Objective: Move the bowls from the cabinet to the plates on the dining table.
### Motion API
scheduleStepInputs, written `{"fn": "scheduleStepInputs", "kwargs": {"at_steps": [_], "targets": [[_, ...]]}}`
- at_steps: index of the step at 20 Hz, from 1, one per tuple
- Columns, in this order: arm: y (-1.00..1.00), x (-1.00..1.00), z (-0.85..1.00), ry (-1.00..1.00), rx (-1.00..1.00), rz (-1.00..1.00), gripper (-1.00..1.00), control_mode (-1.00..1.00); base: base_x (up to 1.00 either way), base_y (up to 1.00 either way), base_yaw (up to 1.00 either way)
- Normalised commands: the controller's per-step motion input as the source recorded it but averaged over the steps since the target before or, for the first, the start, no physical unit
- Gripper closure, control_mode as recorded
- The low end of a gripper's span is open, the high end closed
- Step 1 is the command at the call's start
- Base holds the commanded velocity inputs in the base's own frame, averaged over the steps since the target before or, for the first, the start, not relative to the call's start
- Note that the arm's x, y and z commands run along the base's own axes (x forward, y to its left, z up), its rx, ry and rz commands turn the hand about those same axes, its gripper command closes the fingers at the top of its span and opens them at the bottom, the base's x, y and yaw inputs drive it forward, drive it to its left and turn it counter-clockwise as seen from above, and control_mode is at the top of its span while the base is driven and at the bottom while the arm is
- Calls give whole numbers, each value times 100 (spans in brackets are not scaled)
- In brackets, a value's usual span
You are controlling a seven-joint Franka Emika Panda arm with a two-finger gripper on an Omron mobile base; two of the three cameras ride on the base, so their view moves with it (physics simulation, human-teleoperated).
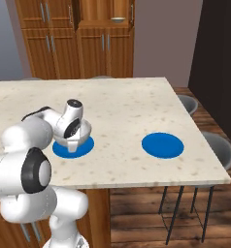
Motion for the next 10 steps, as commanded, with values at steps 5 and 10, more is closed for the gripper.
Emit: {"fn": "scheduleStepInputs", "kwargs": {"at_steps": [5, 10], "targets": [[0, 14, -19, 0, 0, 0, 100, -100, 0, 0, 0], [0, 3, -11, 0, 0, 0, 100, -100, 0, 0, 0]]}}
